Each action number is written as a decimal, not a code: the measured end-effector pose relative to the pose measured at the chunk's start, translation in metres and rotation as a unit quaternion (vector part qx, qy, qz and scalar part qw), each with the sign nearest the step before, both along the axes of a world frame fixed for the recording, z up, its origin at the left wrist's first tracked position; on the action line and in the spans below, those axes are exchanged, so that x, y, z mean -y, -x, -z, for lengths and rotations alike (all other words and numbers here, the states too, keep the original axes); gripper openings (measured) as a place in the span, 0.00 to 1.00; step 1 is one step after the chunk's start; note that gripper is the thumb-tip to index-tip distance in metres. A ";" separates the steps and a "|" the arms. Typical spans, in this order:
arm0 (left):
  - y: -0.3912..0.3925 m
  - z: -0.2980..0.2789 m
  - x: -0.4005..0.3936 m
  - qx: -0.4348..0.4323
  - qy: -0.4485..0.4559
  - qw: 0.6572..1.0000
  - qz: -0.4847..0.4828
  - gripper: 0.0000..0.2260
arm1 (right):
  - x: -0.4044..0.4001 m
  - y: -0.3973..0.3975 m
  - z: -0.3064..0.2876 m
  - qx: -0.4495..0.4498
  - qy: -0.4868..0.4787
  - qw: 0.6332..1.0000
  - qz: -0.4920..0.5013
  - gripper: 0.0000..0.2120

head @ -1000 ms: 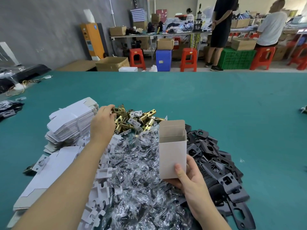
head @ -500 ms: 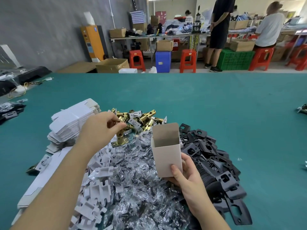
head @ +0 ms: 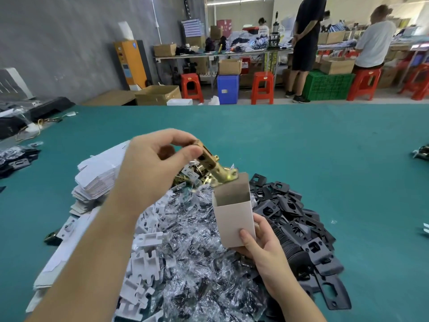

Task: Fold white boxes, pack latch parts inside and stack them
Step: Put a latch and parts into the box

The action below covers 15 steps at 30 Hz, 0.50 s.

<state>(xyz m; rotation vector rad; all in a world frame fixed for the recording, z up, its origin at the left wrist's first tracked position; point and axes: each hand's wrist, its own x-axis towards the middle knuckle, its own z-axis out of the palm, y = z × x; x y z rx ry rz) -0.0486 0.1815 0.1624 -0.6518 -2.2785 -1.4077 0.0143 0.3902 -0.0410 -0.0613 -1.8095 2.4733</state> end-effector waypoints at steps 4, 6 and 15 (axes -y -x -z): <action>-0.007 0.030 -0.030 0.049 -0.030 0.998 0.011 0.04 | 0.000 -0.002 -0.003 0.001 0.015 1.000 0.002 0.16; -0.008 0.045 -0.036 0.054 -0.032 0.998 -0.022 0.05 | -0.001 -0.003 -0.003 0.001 0.030 1.000 0.005 0.15; -0.009 0.059 -0.049 -0.002 0.142 0.989 -0.041 0.05 | 0.001 -0.003 -0.007 -0.006 0.049 0.999 0.003 0.18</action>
